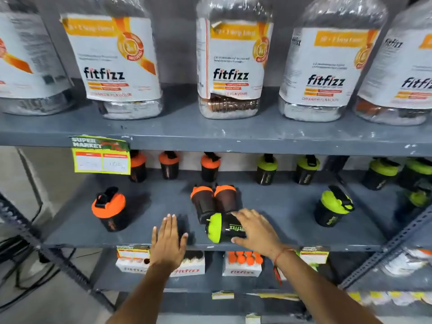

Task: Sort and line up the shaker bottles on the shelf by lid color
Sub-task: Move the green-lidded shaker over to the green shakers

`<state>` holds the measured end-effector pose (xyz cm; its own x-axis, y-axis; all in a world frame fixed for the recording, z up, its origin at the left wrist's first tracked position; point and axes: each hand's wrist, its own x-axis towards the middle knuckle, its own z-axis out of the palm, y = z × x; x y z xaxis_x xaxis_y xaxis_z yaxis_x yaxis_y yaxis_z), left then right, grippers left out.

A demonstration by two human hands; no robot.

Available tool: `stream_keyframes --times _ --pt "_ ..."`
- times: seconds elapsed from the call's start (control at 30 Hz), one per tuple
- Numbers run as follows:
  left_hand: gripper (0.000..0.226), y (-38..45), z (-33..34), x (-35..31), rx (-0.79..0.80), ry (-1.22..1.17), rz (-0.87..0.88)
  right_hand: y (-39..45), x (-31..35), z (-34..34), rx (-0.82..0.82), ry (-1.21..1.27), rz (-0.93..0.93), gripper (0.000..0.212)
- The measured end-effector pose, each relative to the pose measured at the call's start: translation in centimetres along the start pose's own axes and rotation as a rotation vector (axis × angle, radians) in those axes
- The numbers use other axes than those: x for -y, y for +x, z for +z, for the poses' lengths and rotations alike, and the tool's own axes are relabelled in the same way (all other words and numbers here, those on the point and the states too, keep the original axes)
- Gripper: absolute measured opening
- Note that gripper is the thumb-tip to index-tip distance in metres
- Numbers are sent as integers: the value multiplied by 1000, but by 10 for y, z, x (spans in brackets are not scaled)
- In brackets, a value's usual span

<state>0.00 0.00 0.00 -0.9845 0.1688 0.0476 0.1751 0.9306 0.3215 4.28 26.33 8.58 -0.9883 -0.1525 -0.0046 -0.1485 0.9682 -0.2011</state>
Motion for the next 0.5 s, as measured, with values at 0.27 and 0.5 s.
stream_keyframes --times 0.27,0.5 --pt "73 25 24 19 98 62 -142 26 -9 30 -10 -123 -54 86" --pt "84 25 24 20 104 78 -142 29 -8 39 -69 -130 -82 84"
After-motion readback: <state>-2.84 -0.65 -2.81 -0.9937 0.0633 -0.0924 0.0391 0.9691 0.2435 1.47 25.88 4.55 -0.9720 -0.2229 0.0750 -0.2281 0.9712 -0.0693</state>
